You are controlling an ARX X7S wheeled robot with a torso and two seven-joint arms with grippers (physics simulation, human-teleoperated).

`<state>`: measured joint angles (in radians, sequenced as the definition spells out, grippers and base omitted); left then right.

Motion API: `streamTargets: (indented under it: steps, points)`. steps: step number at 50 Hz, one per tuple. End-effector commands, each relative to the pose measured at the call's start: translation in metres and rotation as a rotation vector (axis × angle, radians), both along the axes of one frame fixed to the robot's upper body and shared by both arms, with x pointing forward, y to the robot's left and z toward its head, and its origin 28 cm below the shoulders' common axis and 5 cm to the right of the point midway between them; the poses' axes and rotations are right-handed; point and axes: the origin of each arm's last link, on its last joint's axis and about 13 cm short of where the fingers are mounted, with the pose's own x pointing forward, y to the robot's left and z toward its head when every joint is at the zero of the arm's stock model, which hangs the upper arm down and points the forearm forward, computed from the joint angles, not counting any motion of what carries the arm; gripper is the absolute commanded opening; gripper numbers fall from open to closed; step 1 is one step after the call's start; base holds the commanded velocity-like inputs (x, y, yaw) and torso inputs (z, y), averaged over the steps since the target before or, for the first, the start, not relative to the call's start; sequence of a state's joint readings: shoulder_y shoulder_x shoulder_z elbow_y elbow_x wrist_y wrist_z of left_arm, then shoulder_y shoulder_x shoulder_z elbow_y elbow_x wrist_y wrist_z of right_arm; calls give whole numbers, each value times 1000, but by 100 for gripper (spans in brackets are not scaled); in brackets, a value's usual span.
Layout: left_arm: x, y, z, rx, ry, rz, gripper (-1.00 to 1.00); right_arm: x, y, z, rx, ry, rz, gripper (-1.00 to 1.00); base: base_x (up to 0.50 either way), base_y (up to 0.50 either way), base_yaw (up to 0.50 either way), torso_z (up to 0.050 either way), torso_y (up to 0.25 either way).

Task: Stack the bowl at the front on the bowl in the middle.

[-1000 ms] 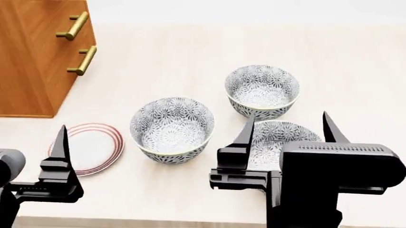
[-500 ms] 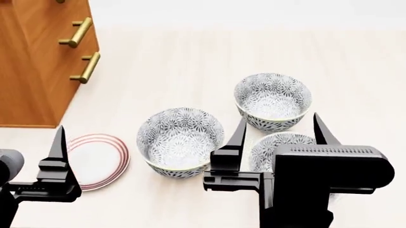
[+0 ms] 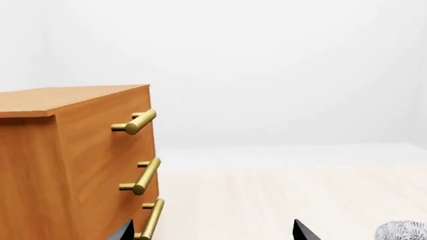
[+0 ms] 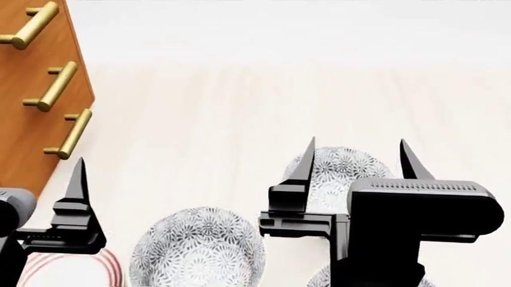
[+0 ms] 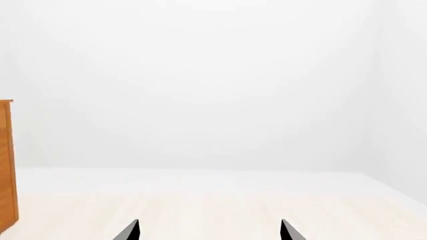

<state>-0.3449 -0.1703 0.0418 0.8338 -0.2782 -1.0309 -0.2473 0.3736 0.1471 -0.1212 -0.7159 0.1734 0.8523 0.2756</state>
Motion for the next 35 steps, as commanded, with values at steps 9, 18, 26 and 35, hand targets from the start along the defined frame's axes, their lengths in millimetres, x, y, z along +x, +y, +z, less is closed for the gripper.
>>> streamTargets:
  steps: [9, 18, 26, 35]
  points:
    - [1, -2, -3, 4, 5, -2, 100, 2, -1, -2, -9, 4, -20, 100, 222, -18, 0, 0, 2]
    - [-1, 1, 0, 3, 5, 1, 100, 3, -12, 19, 55, 58, -31, 100, 0, 0, 0, 0, 0]
    - [0, 2, 1, 4, 5, 2, 100, 4, -33, 65, 106, 176, -72, 100, 0, 0, 0, 0, 0]
    - [2, 3, 0, -4, 9, 1, 100, 14, -49, 80, 95, 384, -40, 100, 0, 0, 0, 0, 0]
